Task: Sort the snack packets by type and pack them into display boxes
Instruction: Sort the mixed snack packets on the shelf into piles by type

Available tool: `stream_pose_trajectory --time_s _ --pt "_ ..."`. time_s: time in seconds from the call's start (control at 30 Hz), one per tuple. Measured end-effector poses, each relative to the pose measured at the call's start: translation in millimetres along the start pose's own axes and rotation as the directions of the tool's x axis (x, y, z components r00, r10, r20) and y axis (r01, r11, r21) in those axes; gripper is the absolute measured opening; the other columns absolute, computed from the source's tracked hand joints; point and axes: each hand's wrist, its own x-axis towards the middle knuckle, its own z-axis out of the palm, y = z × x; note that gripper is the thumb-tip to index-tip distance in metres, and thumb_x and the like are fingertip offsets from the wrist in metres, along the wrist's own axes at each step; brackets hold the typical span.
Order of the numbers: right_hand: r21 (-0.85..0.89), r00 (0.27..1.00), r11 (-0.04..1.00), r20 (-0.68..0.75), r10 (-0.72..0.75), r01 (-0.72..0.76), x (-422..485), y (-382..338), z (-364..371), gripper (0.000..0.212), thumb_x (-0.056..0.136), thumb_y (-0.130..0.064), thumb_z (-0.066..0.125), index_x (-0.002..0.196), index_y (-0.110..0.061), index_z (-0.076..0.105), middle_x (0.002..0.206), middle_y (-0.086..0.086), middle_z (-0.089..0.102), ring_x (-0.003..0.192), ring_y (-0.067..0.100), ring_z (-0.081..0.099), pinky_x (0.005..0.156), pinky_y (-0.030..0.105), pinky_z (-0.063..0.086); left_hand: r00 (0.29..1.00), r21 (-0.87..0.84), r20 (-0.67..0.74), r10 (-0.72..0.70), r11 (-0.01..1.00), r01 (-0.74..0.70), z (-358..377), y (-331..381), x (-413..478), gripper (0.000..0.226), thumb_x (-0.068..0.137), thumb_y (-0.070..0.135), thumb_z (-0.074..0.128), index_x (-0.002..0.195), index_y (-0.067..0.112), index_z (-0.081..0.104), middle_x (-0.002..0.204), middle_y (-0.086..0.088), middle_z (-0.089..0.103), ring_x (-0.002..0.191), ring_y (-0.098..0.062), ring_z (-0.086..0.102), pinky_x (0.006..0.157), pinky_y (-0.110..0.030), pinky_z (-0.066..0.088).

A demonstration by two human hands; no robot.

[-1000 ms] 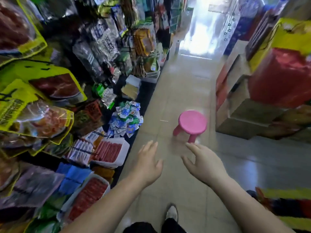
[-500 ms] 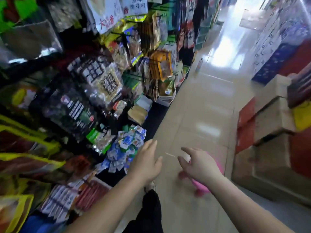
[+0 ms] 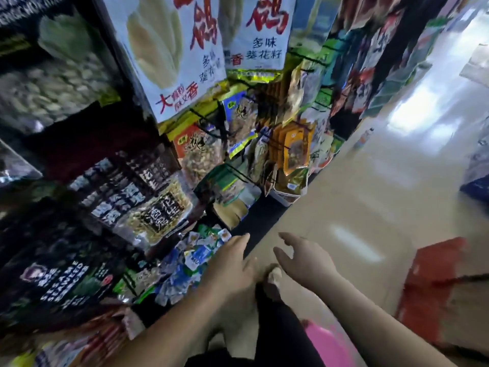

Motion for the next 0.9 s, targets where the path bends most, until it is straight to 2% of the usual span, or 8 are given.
stream_pose_trajectory --time_s 0.1,0.17,0.27,0.37,0.5,0.67,0.8,0.9 --pt "-0.007 0.995 0.998 0.08 -0.061 0.062 54 13 -16 0.055 0.1 -0.057 0.048 0.151 -0.038 0.045 0.135 -0.009 0.067 0.123 0.02 0.062 0.093 0.036 0.054 0.994 -0.027 -0.032 -0.101 0.995 0.1 2 5 30 0.063 0.106 0.039 0.05 0.163 0.02 0.029 0.164 0.001 0.038 0.146 -0.019 0.042 0.115 -0.033 0.038" --pt "-0.004 0.986 0.993 0.118 -0.12 0.121 92 26 -28 0.055 0.099 -0.057 0.049 0.15 -0.037 0.047 0.135 -0.01 0.067 0.123 0.019 0.063 0.093 0.036 0.054 0.978 -0.042 -0.085 -0.19 0.981 0.187 9 13 54 0.061 0.105 0.041 0.05 0.161 0.023 0.034 0.155 0.0 0.051 0.137 -0.02 0.052 0.108 -0.033 0.045" --pt "0.011 0.954 0.97 0.18 -0.241 0.243 153 55 -38 0.049 0.1 -0.053 0.051 0.146 -0.035 0.053 0.131 -0.011 0.068 0.121 0.017 0.063 0.092 0.036 0.054 0.929 -0.093 -0.177 -0.326 0.945 0.314 30 29 97 0.058 0.1 0.046 0.05 0.154 0.025 0.044 0.147 0.003 0.057 0.132 -0.02 0.056 0.1 -0.035 0.05" --pt "0.014 0.904 0.934 0.247 -0.348 0.356 214 88 -48 0.05 0.1 -0.049 0.054 0.145 -0.028 0.056 0.129 -0.007 0.069 0.121 0.017 0.063 0.092 0.034 0.054 0.864 -0.171 -0.232 -0.447 0.893 0.416 59 53 140 0.065 0.094 0.049 0.045 0.151 0.018 0.049 0.144 -0.004 0.06 0.129 -0.024 0.058 0.101 -0.037 0.05" --pt "0.047 0.846 0.908 0.348 -0.405 0.416 262 129 -49 0.048 0.098 -0.044 0.061 0.14 -0.021 0.062 0.126 0.002 0.073 0.12 0.021 0.066 0.096 0.039 0.055 0.772 -0.266 -0.236 -0.591 0.803 0.533 88 92 164 0.061 0.101 0.036 0.058 0.157 0.017 0.042 0.151 -0.006 0.055 0.134 -0.024 0.055 0.106 -0.032 0.045" --pt "0.076 0.783 0.886 0.437 -0.442 0.458 297 140 -24 0.048 0.095 -0.049 0.058 0.135 -0.025 0.065 0.122 -0.004 0.074 0.115 0.018 0.068 0.093 0.038 0.056 0.728 -0.309 -0.263 -0.633 0.77 0.558 109 99 180 0.061 0.101 0.033 0.059 0.158 0.021 0.042 0.151 -0.002 0.053 0.131 -0.02 0.056 0.104 -0.03 0.046" --pt "0.092 0.77 0.89 0.466 -0.435 0.447 338 155 33 0.058 0.087 -0.061 0.05 0.132 -0.029 0.065 0.118 -0.007 0.075 0.113 0.019 0.068 0.091 0.039 0.057 0.697 -0.326 -0.26 -0.668 0.74 0.588 148 58 218 0.063 0.096 0.042 0.055 0.155 0.022 0.044 0.147 -0.001 0.057 0.132 -0.021 0.056 0.105 -0.034 0.048" --pt "0.072 0.773 0.891 0.469 -0.428 0.449 374 168 79 0.055 0.089 -0.06 0.051 0.132 -0.029 0.065 0.119 -0.007 0.074 0.11 0.018 0.069 0.089 0.038 0.058 0.695 -0.303 -0.26 -0.67 0.74 0.6 179 14 260 0.06 0.1 0.04 0.055 0.156 0.022 0.042 0.147 -0.002 0.056 0.128 -0.022 0.058 0.1 -0.031 0.048"
